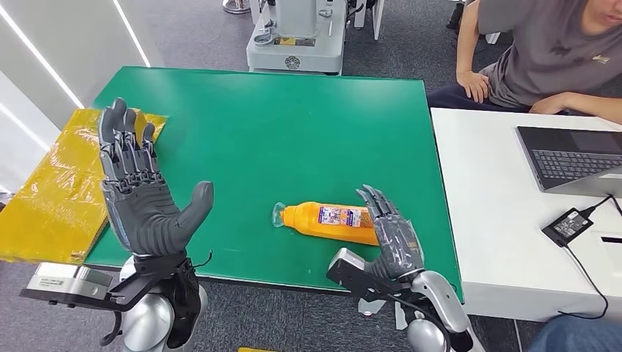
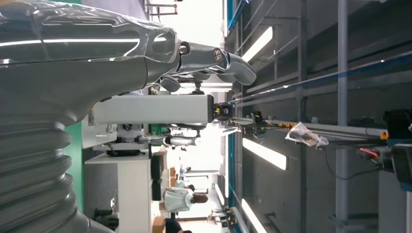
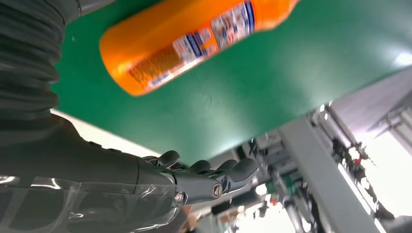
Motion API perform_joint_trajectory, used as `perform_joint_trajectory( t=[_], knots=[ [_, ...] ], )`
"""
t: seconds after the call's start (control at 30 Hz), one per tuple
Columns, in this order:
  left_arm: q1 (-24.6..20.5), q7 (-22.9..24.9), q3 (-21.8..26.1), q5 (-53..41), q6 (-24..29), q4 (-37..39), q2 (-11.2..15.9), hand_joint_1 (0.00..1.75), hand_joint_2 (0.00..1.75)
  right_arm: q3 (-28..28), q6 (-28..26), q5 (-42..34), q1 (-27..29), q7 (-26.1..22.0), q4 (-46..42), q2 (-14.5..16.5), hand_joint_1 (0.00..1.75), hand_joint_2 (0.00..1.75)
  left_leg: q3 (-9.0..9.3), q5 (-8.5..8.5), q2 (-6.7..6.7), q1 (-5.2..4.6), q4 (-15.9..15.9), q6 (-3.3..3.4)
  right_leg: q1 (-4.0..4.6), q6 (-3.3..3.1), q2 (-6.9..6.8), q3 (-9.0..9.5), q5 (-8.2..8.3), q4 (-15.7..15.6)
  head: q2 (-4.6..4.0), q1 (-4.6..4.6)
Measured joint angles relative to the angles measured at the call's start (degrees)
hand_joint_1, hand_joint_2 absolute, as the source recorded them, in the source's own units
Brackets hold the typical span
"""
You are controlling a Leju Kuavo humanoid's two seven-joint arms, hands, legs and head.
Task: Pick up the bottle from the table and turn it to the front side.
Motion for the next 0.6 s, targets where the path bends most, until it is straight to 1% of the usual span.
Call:
perform_joint_trajectory(
  t=[0.13, 0.3, 0.43, 0.6],
  knots=[
    [-0.6, 0.0, 0.0, 0.1, -0.6, 0.2, 0.0, 0.00, 1.75, -0.7, 2.0, -1.7, -0.5, -1.8, 2.4, -0.6, 0.00, 1.75, 0.00, 0.00, 0.01, 0.00, 0.0, 0.00, 0.00, 0.00, 0.01, 0.01, 0.01, 0.0, 0.00, 0.02],
    [-1.5, -0.3, 0.0, 1.0, -0.8, 0.9, 0.1, 0.00, 1.75, -1.2, 2.9, -2.3, -2.3, -2.6, 5.4, -1.5, 0.00, 1.75, 0.00, 0.00, 0.02, 0.00, 0.0, 0.00, 0.00, 0.04, 0.02, 0.00, 0.04, 0.0, 0.00, 0.01],
    [-2.3, -0.9, -0.1, 1.9, -0.9, 1.5, 0.2, 0.00, 1.75, -1.1, 4.0, -2.7, -5.3, -3.9, 8.6, -1.8, 0.00, 1.75, 0.00, 0.01, 0.02, 0.00, 0.0, 0.01, 0.00, 0.04, 0.03, 0.00, 0.05, 0.0, 0.00, 0.01],
    [-3.0, -1.1, -0.4, 2.5, -1.3, 2.3, 0.2, 0.00, 1.75, 0.4, 5.1, -3.3, -10.2, -5.1, 12.8, -1.9, 0.00, 1.75, 0.00, 0.02, 0.02, 0.00, 0.1, 0.01, 0.00, 0.02, 0.03, 0.00, 0.08, 0.0, 0.00, 0.01]
  ],
)
